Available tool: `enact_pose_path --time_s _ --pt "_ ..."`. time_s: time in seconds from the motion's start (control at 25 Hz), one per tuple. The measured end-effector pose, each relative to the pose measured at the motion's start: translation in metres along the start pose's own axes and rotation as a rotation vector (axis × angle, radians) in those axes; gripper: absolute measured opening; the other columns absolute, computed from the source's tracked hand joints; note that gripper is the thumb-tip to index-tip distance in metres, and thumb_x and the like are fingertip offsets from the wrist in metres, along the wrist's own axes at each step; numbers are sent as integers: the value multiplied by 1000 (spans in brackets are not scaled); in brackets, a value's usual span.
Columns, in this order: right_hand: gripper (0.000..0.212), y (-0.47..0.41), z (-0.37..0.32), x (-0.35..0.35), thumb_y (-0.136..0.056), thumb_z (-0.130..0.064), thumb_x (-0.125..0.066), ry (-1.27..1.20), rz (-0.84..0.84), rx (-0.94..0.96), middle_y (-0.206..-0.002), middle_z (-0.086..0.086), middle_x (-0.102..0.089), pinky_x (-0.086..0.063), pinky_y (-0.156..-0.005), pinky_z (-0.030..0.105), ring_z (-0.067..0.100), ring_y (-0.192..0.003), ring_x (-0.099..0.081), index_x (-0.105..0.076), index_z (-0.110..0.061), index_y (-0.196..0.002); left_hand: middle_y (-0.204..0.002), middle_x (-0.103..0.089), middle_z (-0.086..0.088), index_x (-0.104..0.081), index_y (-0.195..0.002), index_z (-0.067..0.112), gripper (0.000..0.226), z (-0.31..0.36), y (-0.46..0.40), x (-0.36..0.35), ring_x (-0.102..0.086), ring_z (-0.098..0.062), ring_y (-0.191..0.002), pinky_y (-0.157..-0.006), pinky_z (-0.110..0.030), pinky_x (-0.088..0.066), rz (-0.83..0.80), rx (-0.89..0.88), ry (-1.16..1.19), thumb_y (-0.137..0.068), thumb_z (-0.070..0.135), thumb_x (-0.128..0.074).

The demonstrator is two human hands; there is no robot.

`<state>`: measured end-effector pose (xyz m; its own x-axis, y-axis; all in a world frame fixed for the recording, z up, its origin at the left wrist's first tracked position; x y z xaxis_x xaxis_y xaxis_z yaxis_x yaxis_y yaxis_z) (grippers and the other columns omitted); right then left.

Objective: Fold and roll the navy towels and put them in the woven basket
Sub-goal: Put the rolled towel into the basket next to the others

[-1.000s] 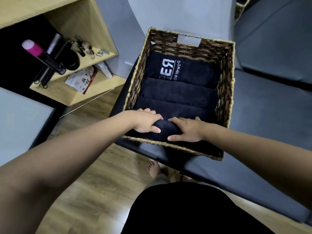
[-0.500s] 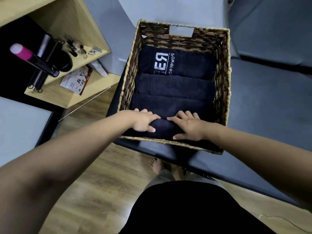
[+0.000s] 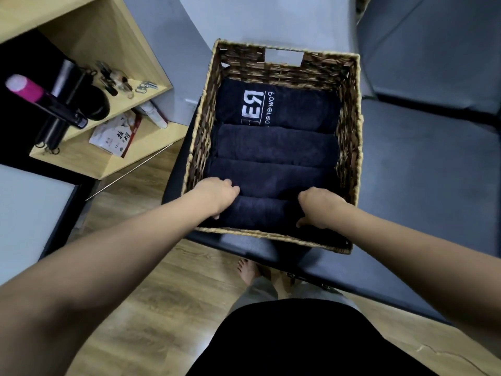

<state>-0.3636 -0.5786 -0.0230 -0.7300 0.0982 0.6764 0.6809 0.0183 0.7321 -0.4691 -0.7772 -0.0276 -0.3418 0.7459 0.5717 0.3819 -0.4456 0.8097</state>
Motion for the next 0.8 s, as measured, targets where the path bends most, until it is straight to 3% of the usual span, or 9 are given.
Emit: enact_pose_path --time_s 0.12,0.28,0.4,0.44,0.52,0.6,0.72,0.8 --pt "48 -7 9 -1 -81 -51 -79 -79 -38 -17 -109 12 -67 -53 -79 36 31 -97 -66 -56 -13 -101 -133 -53 -14 -46 -135 10 69 -6 -4 -2 -59 -36 -118 -91 -42 -50 -15 -28 51 -77 16 -84" --pt "48 -1 12 0 -83 -59 -73 -91 28 -30 -105 8 -66 -56 -81 39 29 -93 -66 -57 -16 -98 -129 -60 -7 -56 -130 16 63 -18 3 9 -60 -29 -115 -91 -37 -50 38 -19 251 -80 48 -80" --pt "48 9 15 10 -83 -58 -73 -145 59 -97 -93 5 -59 -53 -73 37 27 -83 -62 -53 -16 -92 -116 -66 -8 -65 -111 14 59 -20 5 20 -70 -30 -91 -75 -38 -59 6 54 485 -83 65 -69" --pt "48 11 14 13 -82 -56 -76 -159 30 -117 -88 4 -57 -52 -71 36 26 -81 -62 -55 -14 -93 -116 -67 -11 -66 -112 10 66 -19 6 21 -71 -32 -92 -76 -38 -59 -35 93 469 -83 70 -64" --pt "48 13 10 13 -82 -52 -78 -170 -21 -153 -86 4 -57 -50 -71 34 26 -82 -62 -60 -11 -101 -129 -64 -16 -63 -126 2 80 -11 7 19 -63 -35 -115 -92 -37 -50 -76 165 388 -89 73 -53" --pt "47 11 8 9 -86 -42 -77 -197 -34 -187 -98 9 -62 -49 -73 33 29 -92 -66 -61 -6 -112 -142 -56 -19 -55 -136 -3 79 0 6 12 -54 -35 -130 -102 -36 -44 -82 229 389 -97 65 -48" --pt "40 3 7 -7 -90 -30 -74 -248 -38 -215 -113 15 -66 -50 -75 33 33 -103 -67 -61 -3 -117 -149 -50 -19 -47 -143 -5 72 13 2 4 -50 -36 -134 -107 -37 -42 -151 258 399 -103 56 -43" --pt "34 -2 6 -13 -91 -26 -73 -273 -53 -222 -104 13 -66 -48 -72 32 32 -99 -67 -63 -3 -114 -148 -49 -19 -44 -143 -7 71 17 0 5 -52 -35 -133 -104 -34 -42 -217 231 383 -105 53 -42"
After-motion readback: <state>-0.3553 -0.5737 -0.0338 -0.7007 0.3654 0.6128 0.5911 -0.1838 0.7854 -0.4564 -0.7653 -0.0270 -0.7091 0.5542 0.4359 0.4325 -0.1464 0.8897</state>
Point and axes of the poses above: each hand's wrist, its own y-axis away from the middle knuckle, its own x-axis out of the back of the hand, z = x × y, the point moved 3 cm from there along -y, towards the middle knuckle
